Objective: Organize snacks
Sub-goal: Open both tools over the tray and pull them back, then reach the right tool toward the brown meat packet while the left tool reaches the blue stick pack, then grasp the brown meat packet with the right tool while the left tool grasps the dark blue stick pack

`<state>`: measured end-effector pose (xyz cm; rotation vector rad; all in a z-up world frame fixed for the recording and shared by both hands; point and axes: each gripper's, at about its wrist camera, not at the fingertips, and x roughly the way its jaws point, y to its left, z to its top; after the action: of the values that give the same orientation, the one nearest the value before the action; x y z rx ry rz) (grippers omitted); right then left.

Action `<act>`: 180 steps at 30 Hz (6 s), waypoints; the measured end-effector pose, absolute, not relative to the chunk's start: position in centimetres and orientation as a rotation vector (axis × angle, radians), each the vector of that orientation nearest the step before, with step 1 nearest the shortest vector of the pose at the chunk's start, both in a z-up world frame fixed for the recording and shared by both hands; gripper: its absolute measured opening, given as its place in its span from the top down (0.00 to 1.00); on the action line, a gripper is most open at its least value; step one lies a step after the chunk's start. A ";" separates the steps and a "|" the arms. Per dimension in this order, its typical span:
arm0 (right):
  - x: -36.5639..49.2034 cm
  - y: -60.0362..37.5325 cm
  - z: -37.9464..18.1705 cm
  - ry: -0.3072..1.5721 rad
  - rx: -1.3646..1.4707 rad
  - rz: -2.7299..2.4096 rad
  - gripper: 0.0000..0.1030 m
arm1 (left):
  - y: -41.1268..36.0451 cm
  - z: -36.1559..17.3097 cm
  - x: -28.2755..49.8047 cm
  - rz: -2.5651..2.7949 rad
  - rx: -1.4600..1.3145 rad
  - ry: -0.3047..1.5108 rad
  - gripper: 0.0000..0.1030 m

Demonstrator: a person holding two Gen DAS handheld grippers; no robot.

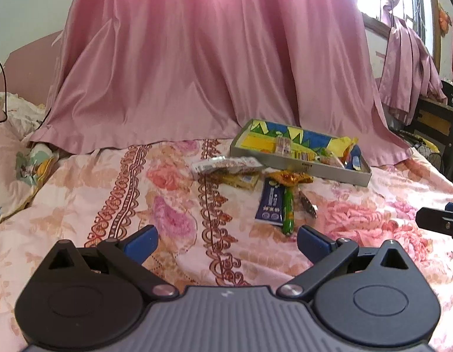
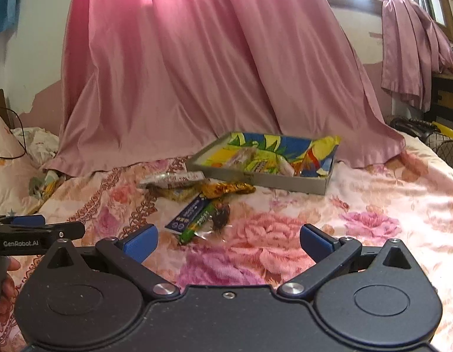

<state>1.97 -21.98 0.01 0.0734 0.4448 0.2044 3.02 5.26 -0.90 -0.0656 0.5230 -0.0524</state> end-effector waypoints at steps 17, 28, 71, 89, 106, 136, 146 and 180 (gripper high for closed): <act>3.3 -21.8 -1.7 0.515 0.092 0.203 0.01 | 4.9 -1.6 3.8 -0.038 -0.063 0.592 0.00; 4.1 -21.6 -2.3 0.537 0.096 0.216 0.01 | 5.6 -2.0 4.6 -0.022 -0.075 0.638 0.00; 20.0 -18.2 -7.6 0.519 -0.071 0.221 0.01 | 6.8 -3.0 19.6 -0.263 0.124 0.730 0.00; 24.2 -16.7 -10.8 0.623 -0.116 0.222 0.02 | 3.7 -7.7 25.9 -0.338 0.099 0.772 0.00; 23.8 -18.2 -10.4 0.626 -0.079 0.289 0.52 | 1.9 -8.5 26.8 -0.425 0.082 0.801 0.02; 24.9 -20.0 -10.4 0.602 -0.074 0.249 0.51 | -2.5 -8.9 27.5 -0.325 0.209 0.871 0.47; 24.1 -20.1 -9.7 0.648 -0.067 0.309 0.52 | -0.3 -8.3 24.4 -0.369 0.169 0.911 0.60; 22.3 -17.4 -10.3 0.551 -0.343 0.284 0.53 | 1.0 -7.5 23.9 -0.320 0.090 0.979 0.67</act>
<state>22.33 -17.42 -10.30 -0.3431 0.5511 0.2839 23.89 0.96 -7.54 0.0904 0.9789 -0.3199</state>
